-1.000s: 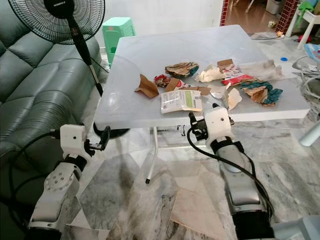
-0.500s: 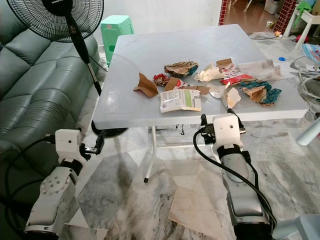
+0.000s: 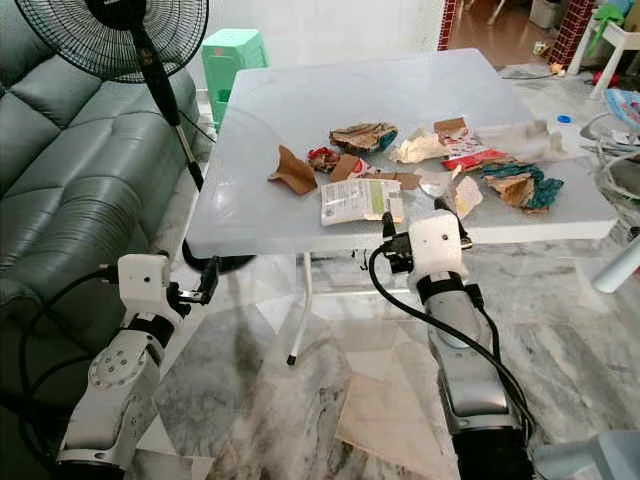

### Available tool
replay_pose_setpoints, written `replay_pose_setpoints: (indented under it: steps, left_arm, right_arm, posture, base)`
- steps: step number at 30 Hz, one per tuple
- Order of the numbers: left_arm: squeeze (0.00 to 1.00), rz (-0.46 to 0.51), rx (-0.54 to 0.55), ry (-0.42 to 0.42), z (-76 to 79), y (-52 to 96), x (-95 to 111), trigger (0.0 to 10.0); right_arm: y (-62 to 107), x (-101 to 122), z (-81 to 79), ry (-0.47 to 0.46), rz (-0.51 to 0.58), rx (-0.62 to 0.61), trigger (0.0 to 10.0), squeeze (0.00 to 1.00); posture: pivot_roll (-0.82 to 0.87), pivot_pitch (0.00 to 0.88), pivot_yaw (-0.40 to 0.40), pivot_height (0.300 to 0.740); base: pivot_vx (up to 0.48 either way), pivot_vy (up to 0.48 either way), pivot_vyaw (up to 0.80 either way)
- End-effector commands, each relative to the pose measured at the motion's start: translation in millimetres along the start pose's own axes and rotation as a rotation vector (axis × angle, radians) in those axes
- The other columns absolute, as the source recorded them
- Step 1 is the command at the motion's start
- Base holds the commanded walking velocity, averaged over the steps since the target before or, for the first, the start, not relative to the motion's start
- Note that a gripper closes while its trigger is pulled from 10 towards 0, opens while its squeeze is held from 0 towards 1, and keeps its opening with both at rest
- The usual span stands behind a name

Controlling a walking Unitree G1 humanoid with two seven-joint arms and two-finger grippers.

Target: Picking trash to rubbish bin

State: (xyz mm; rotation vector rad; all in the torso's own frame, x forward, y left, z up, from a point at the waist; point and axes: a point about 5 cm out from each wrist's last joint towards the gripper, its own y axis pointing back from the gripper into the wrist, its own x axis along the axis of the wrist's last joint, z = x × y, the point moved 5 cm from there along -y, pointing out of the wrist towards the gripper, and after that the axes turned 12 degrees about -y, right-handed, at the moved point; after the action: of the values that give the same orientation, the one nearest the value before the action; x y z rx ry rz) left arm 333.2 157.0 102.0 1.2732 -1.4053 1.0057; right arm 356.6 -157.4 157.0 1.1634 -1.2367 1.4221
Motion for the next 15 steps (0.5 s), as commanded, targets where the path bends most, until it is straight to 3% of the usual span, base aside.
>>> replay_pose_setpoints:
  steps: [1, 15]
  left_arm:
    - [0.00, 0.020, 0.002, -0.006, -1.9, 0.2, 6, 10.0]
    - [0.00, 0.016, -0.024, 0.008, 8.5, -1.8, 5, 10.0]
  right_arm:
    - [-0.7, 4, -3.4, -0.002, 0.016, 0.019, 10.0, 0.00]
    - [0.5, 5, -0.7, 0.006, 0.012, 0.028, 10.0, 0.00]
  posture:
    - [-0.05, 0.021, 0.048, 0.740]
    - [-0.06, 0.023, 0.042, 0.740]
  base:
    - [0.375, 0.000, 0.00]
    - [0.411, 0.000, 0.00]
